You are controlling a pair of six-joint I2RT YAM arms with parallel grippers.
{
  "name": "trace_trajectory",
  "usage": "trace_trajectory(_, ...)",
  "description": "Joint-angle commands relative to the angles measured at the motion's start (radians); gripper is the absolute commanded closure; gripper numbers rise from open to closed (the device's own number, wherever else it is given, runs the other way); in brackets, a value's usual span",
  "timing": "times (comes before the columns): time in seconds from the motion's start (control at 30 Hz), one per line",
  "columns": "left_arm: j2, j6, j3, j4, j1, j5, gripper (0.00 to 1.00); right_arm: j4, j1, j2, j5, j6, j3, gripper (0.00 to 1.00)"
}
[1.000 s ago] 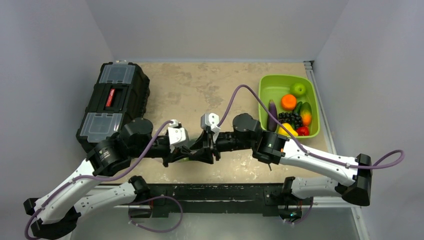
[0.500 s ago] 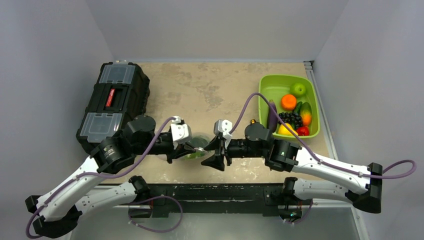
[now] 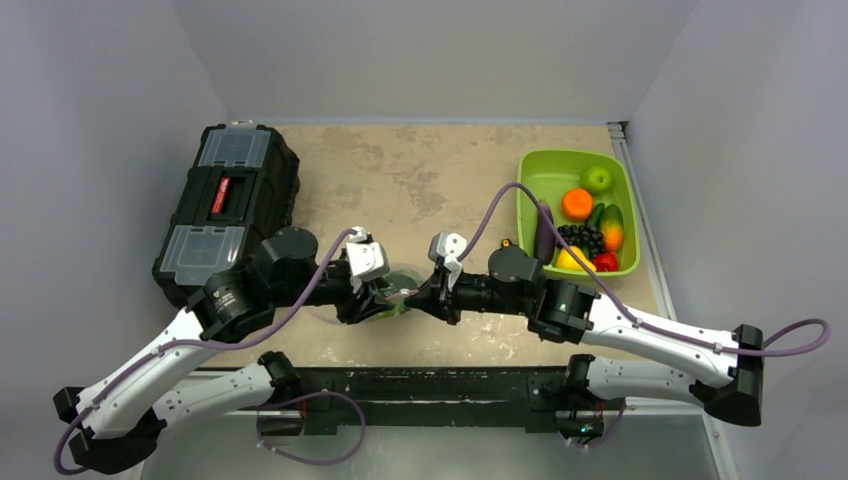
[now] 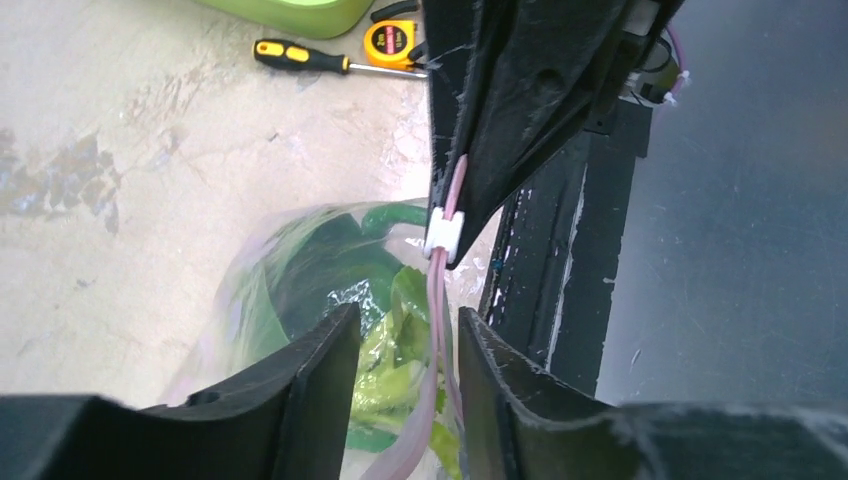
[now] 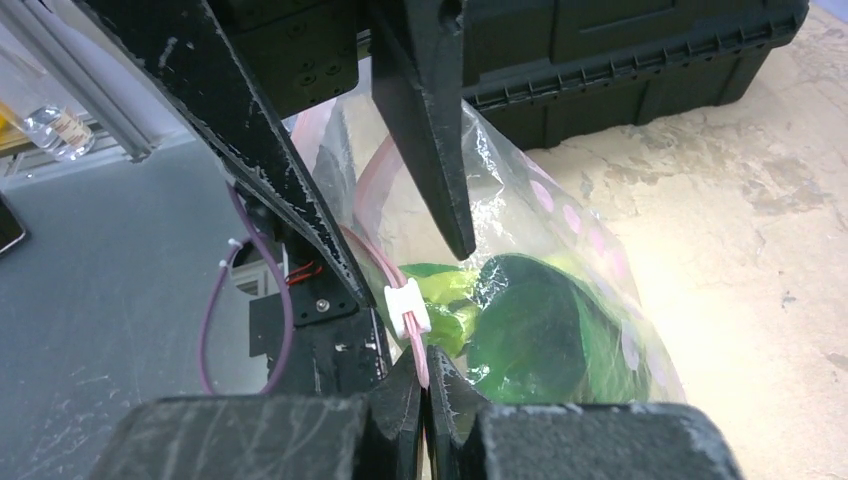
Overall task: Place the food in the zip-top bag and seal the zipper
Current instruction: Adjust the zipper food storage bag at the center of the board, then zip the zipper food storage bag at the center of the board.
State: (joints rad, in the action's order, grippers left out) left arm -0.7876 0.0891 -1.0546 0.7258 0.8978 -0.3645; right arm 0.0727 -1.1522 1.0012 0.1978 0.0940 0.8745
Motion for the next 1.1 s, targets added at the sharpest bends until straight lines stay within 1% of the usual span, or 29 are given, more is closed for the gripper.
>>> trace_trajectory(0.0,-0.005,-0.01,-0.028,0.029,-0.034,0.054,0.53,-0.067,0.007,-0.031,-0.011,0.036,-0.008,1.0)
trace_trajectory(0.03,-0.003,-0.009,-0.022,0.034,-0.045,0.046,0.49,-0.067,0.007,-0.033,-0.005,0.042,-0.011,1.0)
trace_trajectory(0.13,0.013,-0.004,-0.011,0.041,-0.076,0.028,0.44,-0.067,0.008,-0.048,-0.002,0.046,-0.014,1.0)
trace_trajectory(0.3,0.035,0.006,0.003,0.047,-0.127,-0.032,0.43,-0.062,0.009,-0.061,-0.016,0.044,-0.009,1.0)
trace_trajectory(0.5,0.031,0.011,0.015,0.066,-0.132,-0.12,0.44,-0.058,0.009,-0.065,-0.012,0.045,0.004,1.0)
trace_trajectory(0.53,0.031,0.012,0.017,0.063,-0.131,-0.128,0.47,-0.056,0.009,-0.064,-0.009,0.044,0.006,1.0)
trace_trajectory(0.57,0.03,0.012,0.016,0.058,-0.132,-0.129,0.53,-0.055,0.009,-0.062,-0.007,0.044,0.009,1.0)
trace_trajectory(0.67,0.025,0.021,0.005,0.056,-0.132,-0.12,0.74,-0.042,0.009,-0.058,-0.008,0.037,0.015,1.0)
trace_trajectory(0.73,0.021,0.027,-0.005,0.052,-0.131,-0.129,0.9,-0.021,0.009,-0.05,0.005,0.032,0.029,1.0)
trace_trajectory(0.77,0.019,0.029,-0.009,0.047,-0.132,-0.136,0.96,-0.003,0.009,-0.039,0.016,0.029,0.044,0.93)
trace_trajectory(0.8,0.019,0.03,-0.013,0.04,-0.132,-0.142,1.0,0.029,0.009,-0.02,0.024,0.029,0.068,0.85)
trace_trajectory(0.9,0.018,0.02,-0.019,0.025,-0.132,-0.155,1.0,0.194,0.009,0.042,0.01,-0.004,0.195,0.67)
trace_trajectory(1.0,0.019,0.014,-0.019,0.011,-0.132,-0.165,1.0,0.234,0.009,0.045,0.006,0.062,0.24,0.47)
trace_trajectory(1.03,0.02,0.014,-0.019,0.009,-0.132,-0.166,1.0,0.259,0.009,0.046,0.003,0.068,0.262,0.44)
trace_trajectory(1.07,0.02,0.016,-0.02,0.008,-0.132,-0.167,1.0,0.291,0.009,0.052,-0.001,0.069,0.287,0.43)
